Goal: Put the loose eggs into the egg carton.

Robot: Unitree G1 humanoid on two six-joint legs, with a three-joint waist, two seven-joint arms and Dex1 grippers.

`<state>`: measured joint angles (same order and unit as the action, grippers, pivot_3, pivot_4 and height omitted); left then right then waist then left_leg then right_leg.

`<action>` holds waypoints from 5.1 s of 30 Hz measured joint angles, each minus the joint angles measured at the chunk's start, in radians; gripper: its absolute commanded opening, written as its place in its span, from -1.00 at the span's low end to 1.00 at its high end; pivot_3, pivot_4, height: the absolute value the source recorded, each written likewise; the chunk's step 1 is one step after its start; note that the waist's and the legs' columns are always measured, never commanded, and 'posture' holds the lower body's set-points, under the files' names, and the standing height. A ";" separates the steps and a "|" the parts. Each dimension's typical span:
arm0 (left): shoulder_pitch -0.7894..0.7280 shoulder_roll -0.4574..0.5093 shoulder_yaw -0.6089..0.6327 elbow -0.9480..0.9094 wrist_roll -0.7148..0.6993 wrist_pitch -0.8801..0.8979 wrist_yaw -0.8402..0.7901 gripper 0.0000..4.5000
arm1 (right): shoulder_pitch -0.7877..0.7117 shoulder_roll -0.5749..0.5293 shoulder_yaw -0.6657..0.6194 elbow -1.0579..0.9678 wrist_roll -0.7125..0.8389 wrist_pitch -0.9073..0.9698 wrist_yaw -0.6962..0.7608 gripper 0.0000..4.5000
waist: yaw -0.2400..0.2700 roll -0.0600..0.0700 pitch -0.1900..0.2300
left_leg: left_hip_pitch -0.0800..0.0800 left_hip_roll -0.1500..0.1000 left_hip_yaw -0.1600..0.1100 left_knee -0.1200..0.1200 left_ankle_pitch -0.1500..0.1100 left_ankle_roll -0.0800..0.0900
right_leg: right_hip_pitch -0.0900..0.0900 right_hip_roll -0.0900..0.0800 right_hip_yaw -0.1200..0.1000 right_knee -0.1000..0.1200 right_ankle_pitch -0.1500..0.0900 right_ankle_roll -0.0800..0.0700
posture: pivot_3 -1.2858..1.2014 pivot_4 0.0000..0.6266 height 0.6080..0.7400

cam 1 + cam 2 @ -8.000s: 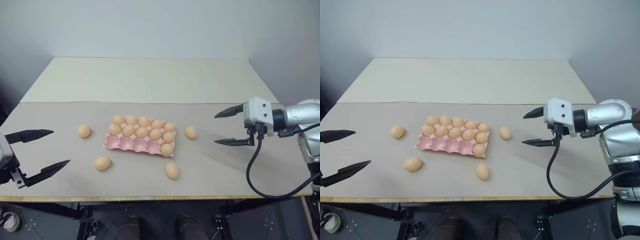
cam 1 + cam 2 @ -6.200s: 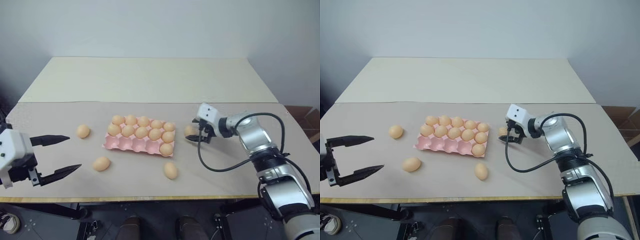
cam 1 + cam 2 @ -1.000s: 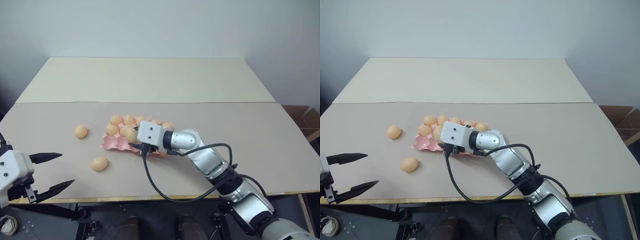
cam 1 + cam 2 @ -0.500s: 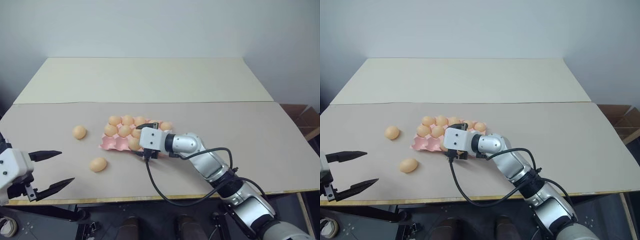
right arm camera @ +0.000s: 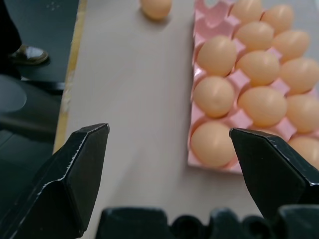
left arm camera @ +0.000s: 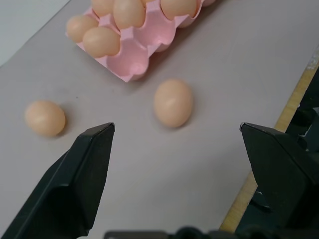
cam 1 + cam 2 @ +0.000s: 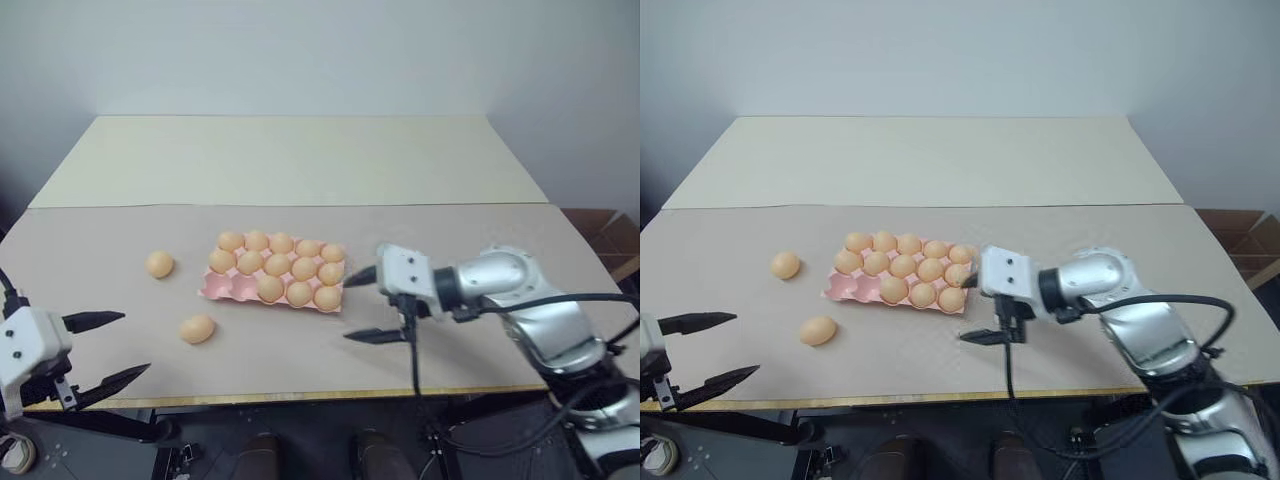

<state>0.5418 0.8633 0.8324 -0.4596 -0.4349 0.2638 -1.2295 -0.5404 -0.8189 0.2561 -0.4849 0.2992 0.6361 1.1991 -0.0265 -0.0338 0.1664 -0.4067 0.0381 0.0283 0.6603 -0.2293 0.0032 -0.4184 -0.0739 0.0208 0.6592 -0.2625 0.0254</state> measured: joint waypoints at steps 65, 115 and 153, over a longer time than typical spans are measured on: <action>-0.410 -0.165 -0.574 0.154 0.031 -0.075 0.292 -0.18 | 0.068 -0.028 -0.039 -0.177 0.115 0.219 -0.325 1.00 | 0.015 -0.002 -0.001 | 0.000 -0.002 -0.004 0.000 0.000 0.000 | 0.001 -0.001 0.000 0.001 0.000 0.000 | 0.03 -0.52 1.00; -0.274 -0.054 -0.349 0.163 -0.035 -0.197 0.198 0.99 | 0.124 -0.087 -0.066 -0.166 0.103 0.190 -0.362 1.00 | 0.015 -0.001 -0.001 | 0.002 -0.002 -0.006 0.001 0.000 0.000 | 0.009 -0.002 -0.006 -0.004 0.000 0.001 | 0.03 -0.52 1.00; -0.745 -0.153 -0.473 0.417 0.159 0.219 0.757 0.99 | 0.125 -0.109 -0.093 -0.097 0.076 0.094 -0.250 1.00 | 0.024 -0.001 -0.001 | 0.003 -0.004 -0.007 0.001 0.000 0.000 | 0.012 -0.002 -0.007 -0.004 0.001 0.002 | 0.03 -0.52 1.00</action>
<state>-0.2032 0.7103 0.3595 -0.0426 -0.2762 0.4829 -0.4724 -0.4156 -0.9276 0.1629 -0.5817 0.3756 0.7301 0.9487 -0.0024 -0.0350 0.1657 -0.4036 0.0343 0.0214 0.6614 -0.2292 0.0033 -0.4065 -0.0760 0.0143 0.6547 -0.2620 0.0272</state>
